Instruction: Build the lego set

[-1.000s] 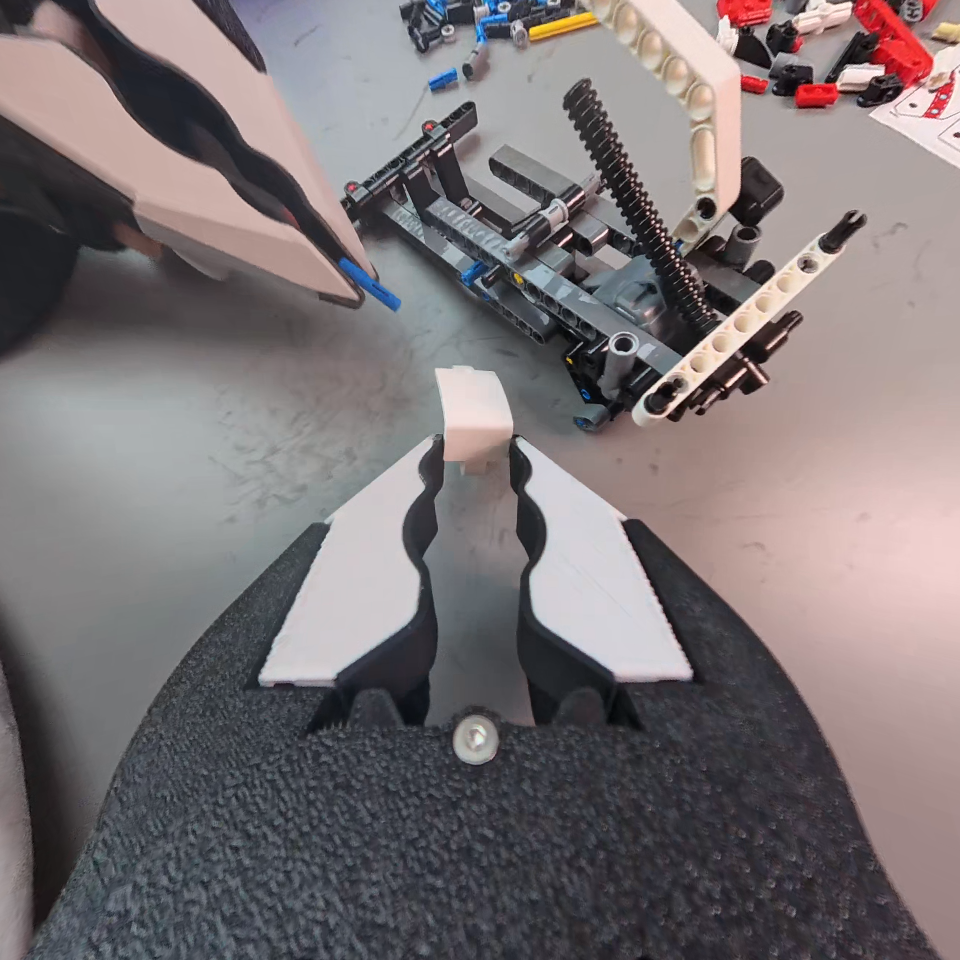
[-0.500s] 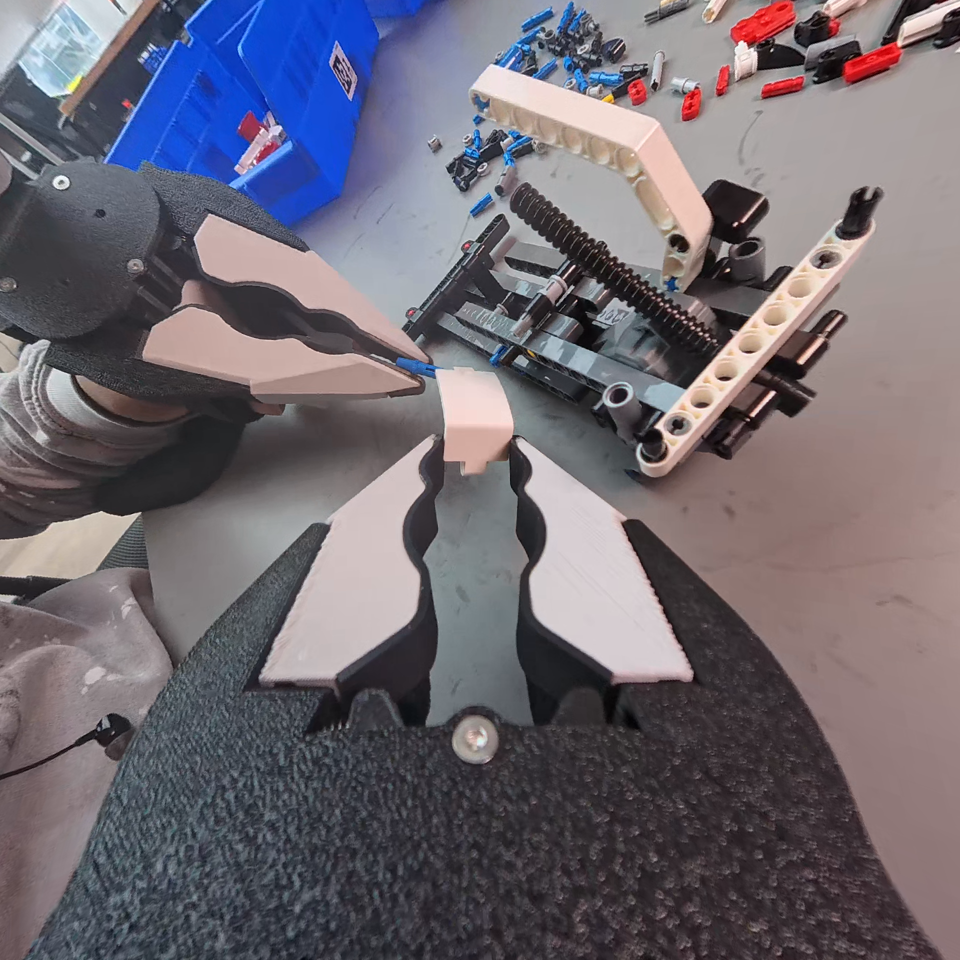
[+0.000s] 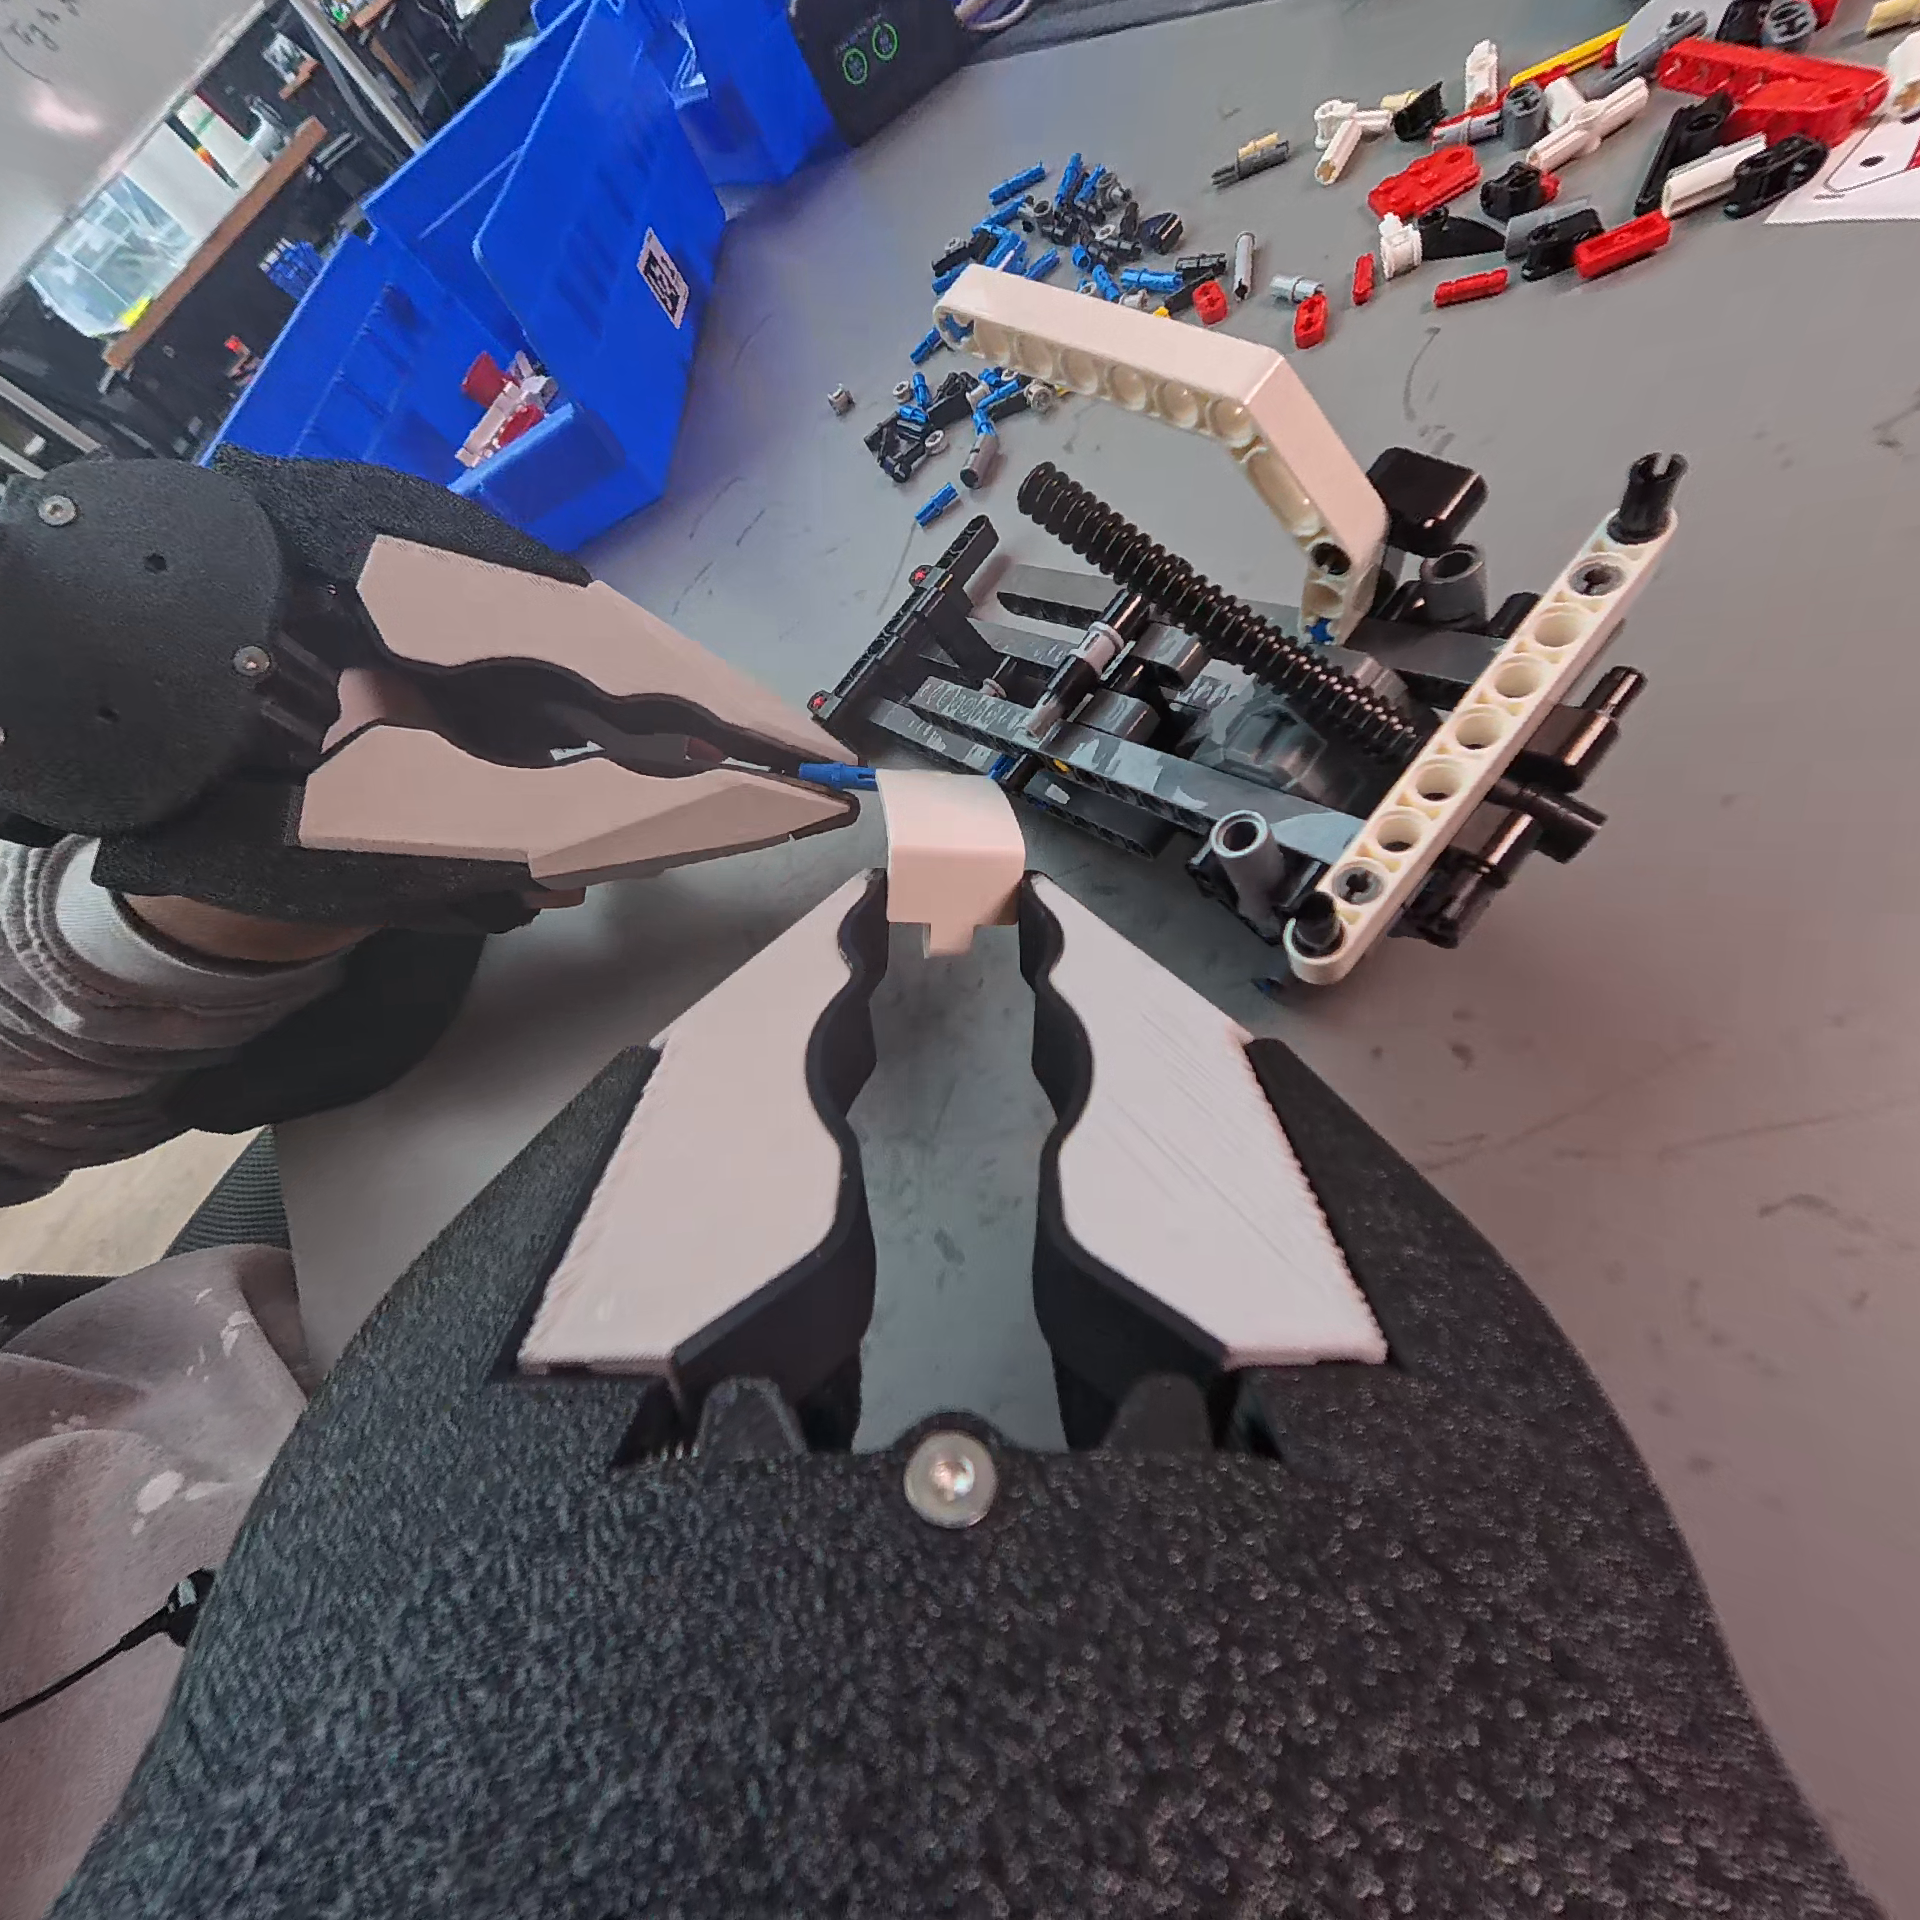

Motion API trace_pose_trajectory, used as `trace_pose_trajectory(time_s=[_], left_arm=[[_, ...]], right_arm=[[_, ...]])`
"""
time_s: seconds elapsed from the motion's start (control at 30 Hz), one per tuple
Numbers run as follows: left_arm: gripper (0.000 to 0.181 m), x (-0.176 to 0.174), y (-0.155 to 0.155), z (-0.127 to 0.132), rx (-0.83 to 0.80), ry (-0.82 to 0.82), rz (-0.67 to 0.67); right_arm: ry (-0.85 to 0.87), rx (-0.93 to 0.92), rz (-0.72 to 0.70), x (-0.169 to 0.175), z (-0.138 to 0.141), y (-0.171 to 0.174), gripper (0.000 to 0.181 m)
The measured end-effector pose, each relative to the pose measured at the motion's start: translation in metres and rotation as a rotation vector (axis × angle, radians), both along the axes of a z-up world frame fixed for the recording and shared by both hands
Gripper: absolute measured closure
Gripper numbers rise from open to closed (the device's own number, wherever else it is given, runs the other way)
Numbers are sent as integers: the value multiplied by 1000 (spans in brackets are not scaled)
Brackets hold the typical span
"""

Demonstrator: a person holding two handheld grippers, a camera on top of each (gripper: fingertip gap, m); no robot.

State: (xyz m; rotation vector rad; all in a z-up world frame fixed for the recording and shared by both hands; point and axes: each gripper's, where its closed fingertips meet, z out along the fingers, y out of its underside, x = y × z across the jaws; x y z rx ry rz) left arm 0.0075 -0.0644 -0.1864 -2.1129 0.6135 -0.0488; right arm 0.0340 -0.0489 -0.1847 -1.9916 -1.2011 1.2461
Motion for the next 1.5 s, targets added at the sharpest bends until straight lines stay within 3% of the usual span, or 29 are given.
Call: trace_pose_trajectory(time_s=[0.63, 0.93, 1.13, 1.27, 1.3, 1.33, 1.37, 1.43, 1.5], left_arm=[[177, 0, -2, -5, -19, 50, 6], [178, 0, -2, -11, -37, 71, 5], [178, 0, -2, -13, -32, 56, -10], [178, 2, -1, -2, 23, 34, -26], [178, 5, -1, -1, 27, 24, -39], [178, 9, -2, -3, 18, 10, -52], [178, 10, -2, -4, 20, 8, -57], [178, 9, -1, 4, 46, -18, -62], [178, 5, 0, 8, 50, -34, -51]], right_arm=[[2, 26, -2, 0, 0, -2, 158], [-71, 248, 27, -2, -6, -7, 157], [-17, 116, 41, -1, -3, -11, 158], [69, -66, 76, 1, 5, -16, 159], [144, -151, 132, 1, 16, -25, 180], [201, -260, 160, 0, 27, -34, 181], [200, -269, 182, -1, 27, -39, 180], [136, -117, 163, -1, 19, -33, 180], [169, -100, 158, 2, 28, -28, 180]])
